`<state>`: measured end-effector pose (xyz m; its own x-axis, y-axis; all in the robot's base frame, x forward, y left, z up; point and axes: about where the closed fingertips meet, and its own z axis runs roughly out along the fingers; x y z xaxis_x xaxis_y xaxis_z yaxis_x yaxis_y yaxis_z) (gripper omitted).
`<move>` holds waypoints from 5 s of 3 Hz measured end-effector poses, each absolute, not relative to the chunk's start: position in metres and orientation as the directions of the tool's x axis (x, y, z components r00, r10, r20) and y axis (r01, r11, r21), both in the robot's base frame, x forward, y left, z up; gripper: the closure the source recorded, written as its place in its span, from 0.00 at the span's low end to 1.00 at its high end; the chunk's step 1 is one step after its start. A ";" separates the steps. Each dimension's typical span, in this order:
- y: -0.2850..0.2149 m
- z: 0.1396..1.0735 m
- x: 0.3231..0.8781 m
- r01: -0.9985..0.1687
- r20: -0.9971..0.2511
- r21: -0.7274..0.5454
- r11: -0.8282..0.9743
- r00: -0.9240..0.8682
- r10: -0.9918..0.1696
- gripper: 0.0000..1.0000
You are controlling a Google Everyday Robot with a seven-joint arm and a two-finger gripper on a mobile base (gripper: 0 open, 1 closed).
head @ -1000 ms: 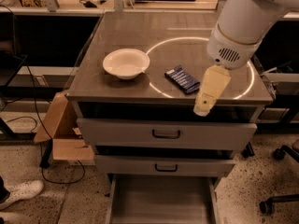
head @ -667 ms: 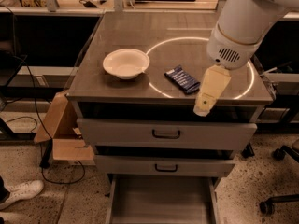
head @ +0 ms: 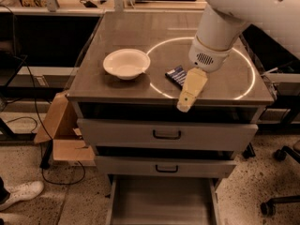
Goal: Place rxbar blueberry into bottom drawer
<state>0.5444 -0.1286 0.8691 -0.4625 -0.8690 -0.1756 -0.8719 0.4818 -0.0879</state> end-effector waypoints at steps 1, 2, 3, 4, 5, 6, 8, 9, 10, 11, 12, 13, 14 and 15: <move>-0.129 0.869 0.545 -0.872 -0.176 -0.087 0.482 -0.463 -0.869 0.00; -0.129 0.867 0.558 -0.863 -0.173 -0.080 0.499 -0.481 -0.860 0.00; -0.129 0.865 0.574 -0.858 -0.157 -0.066 0.510 -0.496 -0.854 0.00; -0.128 0.862 0.586 -0.855 -0.138 -0.046 0.516 -0.506 -0.851 0.00; -0.126 0.856 0.594 -0.852 -0.123 -0.018 0.524 -0.518 -0.846 0.00; -0.124 0.846 0.600 -0.844 -0.101 0.025 0.535 -0.535 -0.839 0.00; -0.123 0.841 0.612 -0.833 -0.109 0.037 0.553 -0.553 -0.826 0.00; -0.127 0.832 0.614 -0.807 -0.097 0.013 0.590 -0.588 -0.803 0.00; -0.128 0.824 0.618 -0.800 -0.088 -0.004 0.600 -0.597 -0.797 0.00; -0.127 0.824 0.619 -0.803 -0.090 -0.013 0.595 -0.592 -0.801 0.00; -0.125 0.813 0.621 -0.809 -0.072 0.013 0.588 -0.587 -0.806 0.00; -0.125 0.813 0.621 -0.809 -0.072 0.013 0.588 -0.587 -0.806 0.03; -0.125 0.813 0.621 -0.809 -0.072 0.013 0.588 -0.587 -0.806 0.26; -0.125 0.813 0.621 -0.809 -0.072 0.013 0.588 -0.587 -0.806 0.57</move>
Offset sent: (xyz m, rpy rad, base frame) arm 0.0419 -0.0043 -0.0053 0.0027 0.0330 -0.0699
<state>0.6208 -0.1248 0.8132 -0.5869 -0.8065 -0.0720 -0.8090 0.5876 0.0129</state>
